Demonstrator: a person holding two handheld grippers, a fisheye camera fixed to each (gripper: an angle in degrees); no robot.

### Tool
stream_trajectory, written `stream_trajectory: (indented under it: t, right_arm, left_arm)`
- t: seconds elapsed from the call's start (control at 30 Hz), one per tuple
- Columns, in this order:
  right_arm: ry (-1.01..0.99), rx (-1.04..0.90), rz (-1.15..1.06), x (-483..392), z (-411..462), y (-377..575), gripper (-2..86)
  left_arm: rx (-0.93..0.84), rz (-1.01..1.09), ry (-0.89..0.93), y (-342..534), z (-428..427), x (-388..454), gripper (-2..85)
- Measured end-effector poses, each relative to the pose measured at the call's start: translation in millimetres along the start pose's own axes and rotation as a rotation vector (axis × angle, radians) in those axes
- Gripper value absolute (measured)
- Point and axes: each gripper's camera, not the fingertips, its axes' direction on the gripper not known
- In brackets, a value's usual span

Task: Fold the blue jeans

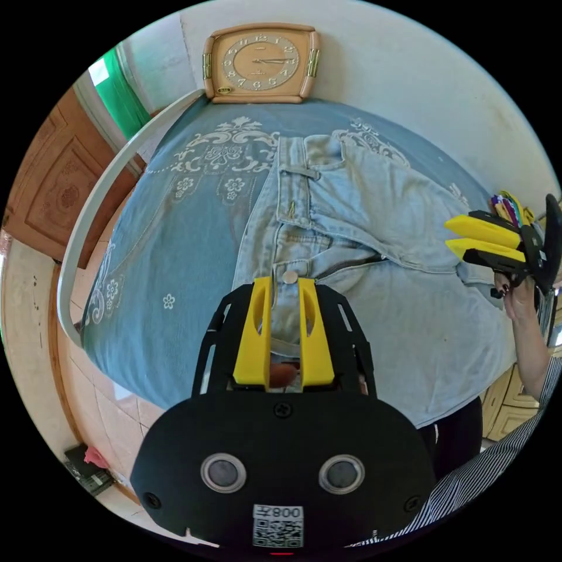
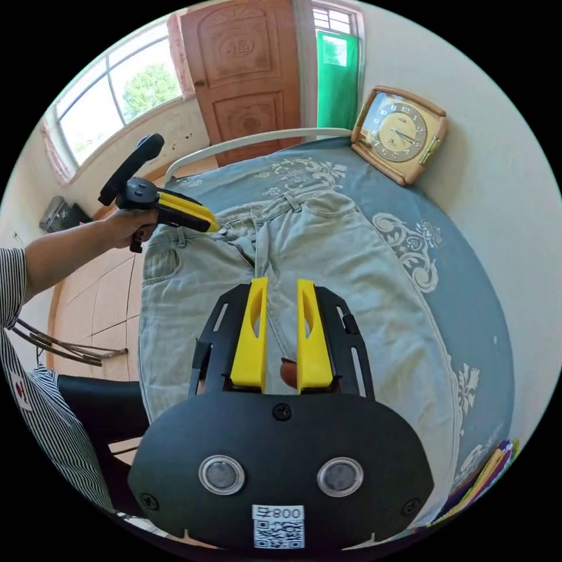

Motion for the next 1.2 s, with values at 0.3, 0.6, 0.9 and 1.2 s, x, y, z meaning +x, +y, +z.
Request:
stream_trajectory:
  t: [0.3,0.6,0.9,1.2]
  right_arm:
    - [0.099,-0.13,-0.106,-39.1,93.4,-78.7,6.5]
    - [0.037,-0.098,-0.044,-24.9,96.5,-81.8,3.6]
    - [-0.316,0.069,0.194,44.8,63.5,-67.4,1.9]
    - [-0.426,0.143,0.162,64.5,50.7,-61.1,1.5]
  left_arm:
    - [0.053,-0.013,0.086,18.7,-0.8,-27.6,1.6]
    - [0.041,-0.029,0.193,25.7,10.4,-51.4,2.9]
    - [0.2,-0.011,0.14,25.3,-17.3,-62.0,0.6]
    - [0.135,-0.014,0.113,-9.4,18.0,-63.7,0.7]
